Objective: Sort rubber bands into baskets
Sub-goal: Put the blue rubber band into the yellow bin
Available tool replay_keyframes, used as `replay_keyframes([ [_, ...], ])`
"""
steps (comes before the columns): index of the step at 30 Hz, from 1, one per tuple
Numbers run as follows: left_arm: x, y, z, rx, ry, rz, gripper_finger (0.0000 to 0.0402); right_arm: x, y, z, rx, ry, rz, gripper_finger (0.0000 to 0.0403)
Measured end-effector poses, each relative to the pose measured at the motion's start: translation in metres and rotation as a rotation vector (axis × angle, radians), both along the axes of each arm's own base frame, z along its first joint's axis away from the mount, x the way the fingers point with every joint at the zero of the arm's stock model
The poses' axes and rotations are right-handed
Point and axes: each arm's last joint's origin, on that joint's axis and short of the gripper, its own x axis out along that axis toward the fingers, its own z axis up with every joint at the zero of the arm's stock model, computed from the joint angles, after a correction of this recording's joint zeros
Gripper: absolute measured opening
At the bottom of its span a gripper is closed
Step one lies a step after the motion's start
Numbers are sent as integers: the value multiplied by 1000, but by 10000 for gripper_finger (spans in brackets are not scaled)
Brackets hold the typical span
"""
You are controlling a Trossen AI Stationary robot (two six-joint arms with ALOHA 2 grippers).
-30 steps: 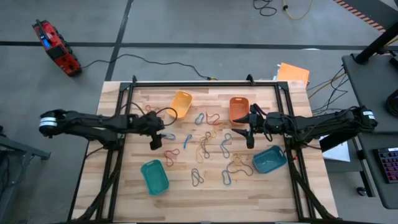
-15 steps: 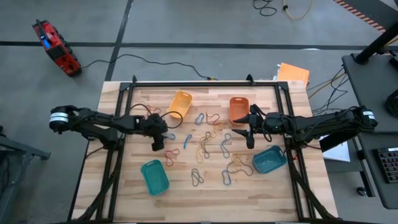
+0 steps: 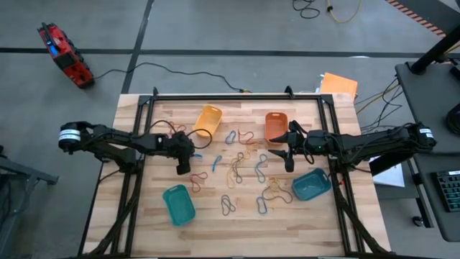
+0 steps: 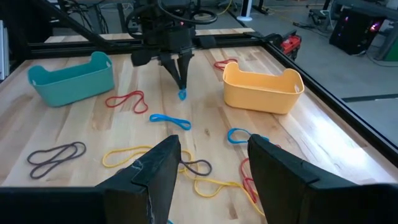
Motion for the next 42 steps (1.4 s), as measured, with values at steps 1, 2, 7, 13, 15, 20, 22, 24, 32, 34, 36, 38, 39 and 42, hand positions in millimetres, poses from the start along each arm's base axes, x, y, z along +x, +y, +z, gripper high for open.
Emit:
replay_keyframes([
  [1, 0, 0, 0, 1, 0, 1, 5, 0, 0, 0, 1, 0, 0, 183],
  [2, 0, 0, 0, 1, -1, 1, 4, 0, 0, 0, 2, 0, 0, 183],
  [7, -1, 0, 2, 4, -5, 3, 1, 0, 0, 0, 2, 0, 0, 183],
  [13, 7, 2, 24, 16, -52, 4, 0, 0, 0, 0, 2, 0, 0, 183],
  [15, 8, 2, 32, 15, -42, -1, 0, 0, 0, 0, 2, -1, 0, 183],
  [20, 14, 3, 65, 48, -58, -60, 0, 0, 0, 0, 11, -2, -3, 183],
  [22, 17, 4, 79, 72, -93, -71, 0, 0, 0, 0, 21, -4, -6, 183],
  [24, 19, 9, 94, 122, -143, -44, 0, 0, 0, 0, 21, -4, -6, 183],
  [32, 29, 46, 127, 207, -283, 209, 0, 0, 0, 0, 21, -5, -6, 183],
  [34, 31, 59, 125, 186, -310, 296, 0, 0, 0, 0, 21, -5, -6, 183],
  [36, 33, 72, 120, 167, -297, 366, 0, 0, 0, 0, 21, -6, -6, 183],
  [38, 36, 83, 113, 142, -275, 428, 0, 0, 0, 0, 25, -7, -8, 183],
  [39, 38, 87, 111, 133, -271, 452, 0, 0, 0, 0, 27, -7, -8, 183],
  [42, 46, 96, 103, 111, -245, 486, 0, 0, 0, 0, 28, -7, -8, 183],
])
